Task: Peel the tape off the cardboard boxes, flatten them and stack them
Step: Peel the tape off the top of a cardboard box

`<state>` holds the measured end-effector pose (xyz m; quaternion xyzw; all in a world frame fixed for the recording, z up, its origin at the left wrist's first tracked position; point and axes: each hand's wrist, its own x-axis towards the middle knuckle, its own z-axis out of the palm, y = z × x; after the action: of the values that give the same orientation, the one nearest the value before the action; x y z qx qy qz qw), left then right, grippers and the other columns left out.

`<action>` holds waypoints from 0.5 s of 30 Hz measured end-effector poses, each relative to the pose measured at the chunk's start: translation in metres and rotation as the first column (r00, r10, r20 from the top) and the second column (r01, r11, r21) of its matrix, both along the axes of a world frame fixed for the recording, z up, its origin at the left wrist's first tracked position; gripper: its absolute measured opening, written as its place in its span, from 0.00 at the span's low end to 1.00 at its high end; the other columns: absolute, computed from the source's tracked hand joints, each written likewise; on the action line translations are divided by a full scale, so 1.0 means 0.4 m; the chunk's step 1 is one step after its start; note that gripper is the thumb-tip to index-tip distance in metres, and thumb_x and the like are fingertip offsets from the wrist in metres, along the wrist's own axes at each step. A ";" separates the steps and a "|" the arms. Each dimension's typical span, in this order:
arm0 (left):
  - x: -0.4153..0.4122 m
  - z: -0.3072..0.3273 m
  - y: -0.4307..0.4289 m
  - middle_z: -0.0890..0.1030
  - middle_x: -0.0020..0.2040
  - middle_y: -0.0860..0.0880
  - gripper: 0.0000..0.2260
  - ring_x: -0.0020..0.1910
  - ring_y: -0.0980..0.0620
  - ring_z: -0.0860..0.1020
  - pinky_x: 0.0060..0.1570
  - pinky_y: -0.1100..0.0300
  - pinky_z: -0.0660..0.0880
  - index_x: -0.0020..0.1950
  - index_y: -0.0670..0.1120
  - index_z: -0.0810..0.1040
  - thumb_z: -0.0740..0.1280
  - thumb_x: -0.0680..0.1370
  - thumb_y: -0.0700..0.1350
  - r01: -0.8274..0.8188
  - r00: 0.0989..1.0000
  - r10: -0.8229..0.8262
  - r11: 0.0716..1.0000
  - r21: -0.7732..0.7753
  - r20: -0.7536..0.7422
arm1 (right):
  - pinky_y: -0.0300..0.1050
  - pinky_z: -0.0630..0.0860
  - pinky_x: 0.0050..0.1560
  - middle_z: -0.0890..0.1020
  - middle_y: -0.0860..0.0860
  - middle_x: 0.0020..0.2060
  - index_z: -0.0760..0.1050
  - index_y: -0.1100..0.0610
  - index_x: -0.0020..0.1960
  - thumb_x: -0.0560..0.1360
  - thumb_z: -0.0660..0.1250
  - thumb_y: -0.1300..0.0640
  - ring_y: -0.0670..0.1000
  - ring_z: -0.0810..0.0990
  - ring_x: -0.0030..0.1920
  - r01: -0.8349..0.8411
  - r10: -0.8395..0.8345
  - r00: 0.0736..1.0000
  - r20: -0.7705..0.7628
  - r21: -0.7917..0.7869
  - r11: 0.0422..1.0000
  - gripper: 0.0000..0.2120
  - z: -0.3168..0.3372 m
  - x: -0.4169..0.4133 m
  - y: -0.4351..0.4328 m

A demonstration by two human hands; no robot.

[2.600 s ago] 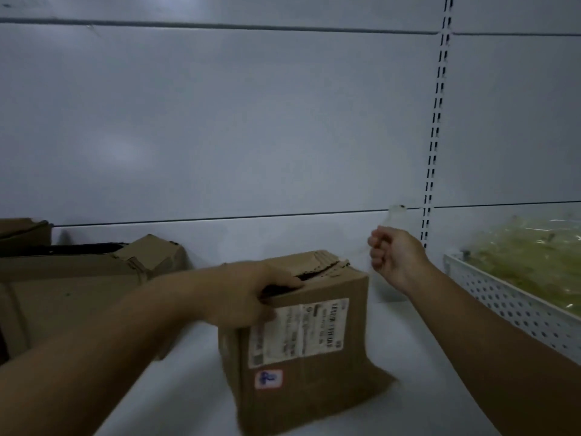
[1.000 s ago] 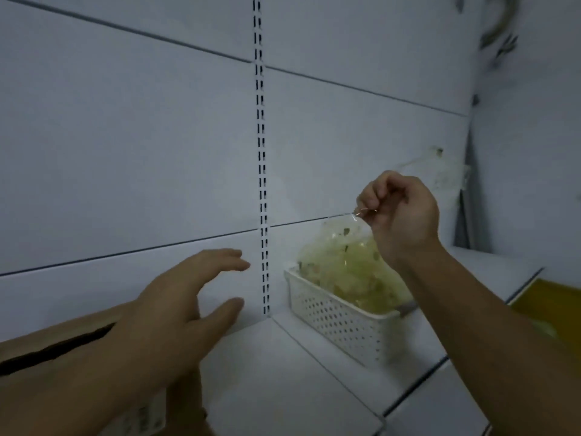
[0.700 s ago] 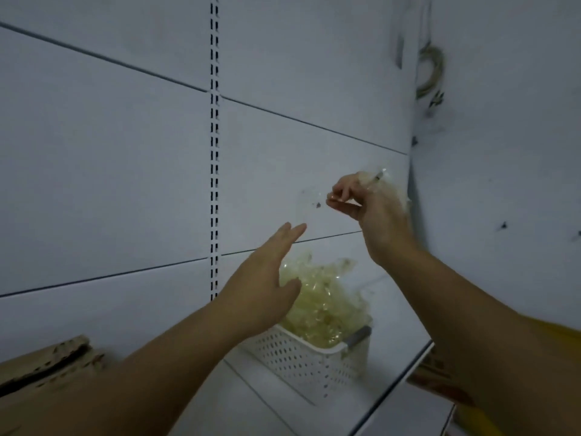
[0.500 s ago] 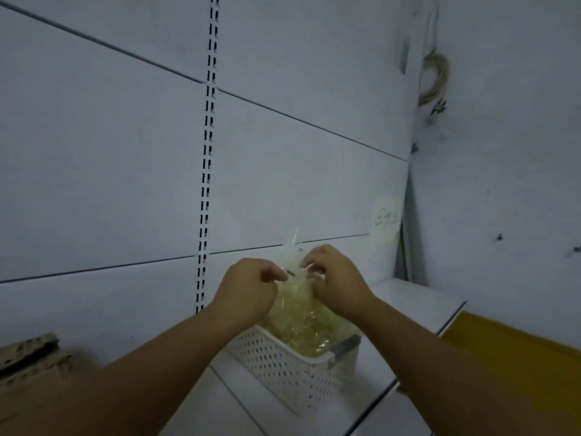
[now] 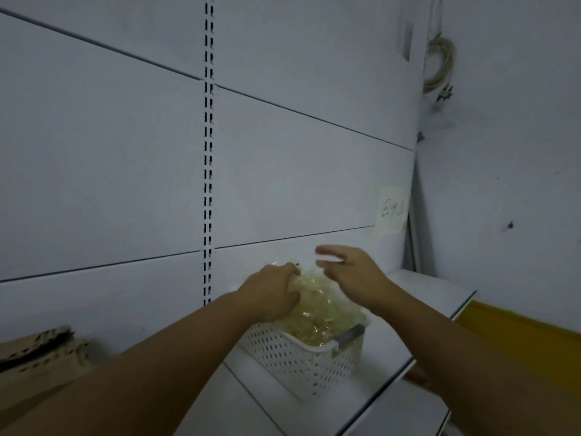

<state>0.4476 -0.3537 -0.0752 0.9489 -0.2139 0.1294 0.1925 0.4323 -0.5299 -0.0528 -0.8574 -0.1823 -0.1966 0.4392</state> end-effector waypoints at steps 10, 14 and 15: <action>-0.039 0.044 0.021 0.75 0.63 0.42 0.34 0.58 0.48 0.75 0.53 0.58 0.73 0.71 0.53 0.57 0.72 0.71 0.48 0.106 0.989 -0.127 0.964 -0.245 -0.075 | 0.49 0.50 0.72 0.54 0.49 0.76 0.52 0.50 0.75 0.81 0.47 0.44 0.50 0.55 0.74 0.050 0.044 0.992 0.117 -0.696 0.716 0.25 -0.054 -0.033 0.060; -0.073 0.045 0.056 0.77 0.62 0.45 0.28 0.60 0.49 0.75 0.50 0.59 0.75 0.68 0.59 0.63 0.71 0.73 0.46 0.056 0.998 -0.035 0.896 -0.440 0.056 | 0.52 0.60 0.69 0.59 0.50 0.75 0.52 0.50 0.75 0.77 0.53 0.39 0.53 0.62 0.72 0.098 -0.050 0.995 0.087 -0.719 0.688 0.31 -0.057 -0.034 0.058; -0.081 0.052 0.068 0.80 0.58 0.46 0.25 0.55 0.50 0.78 0.47 0.58 0.77 0.67 0.58 0.64 0.70 0.74 0.44 0.031 0.993 0.027 0.883 -0.469 0.118 | 0.52 0.62 0.69 0.60 0.50 0.74 0.50 0.51 0.75 0.76 0.56 0.39 0.53 0.63 0.71 0.100 -0.078 0.995 0.063 -0.715 0.692 0.33 -0.059 -0.033 0.055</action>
<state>0.4150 -0.3266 -0.0543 0.8641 -0.1884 0.2345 0.4035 0.4189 -0.5078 -0.0766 -0.9657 -0.2089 -0.1430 0.0581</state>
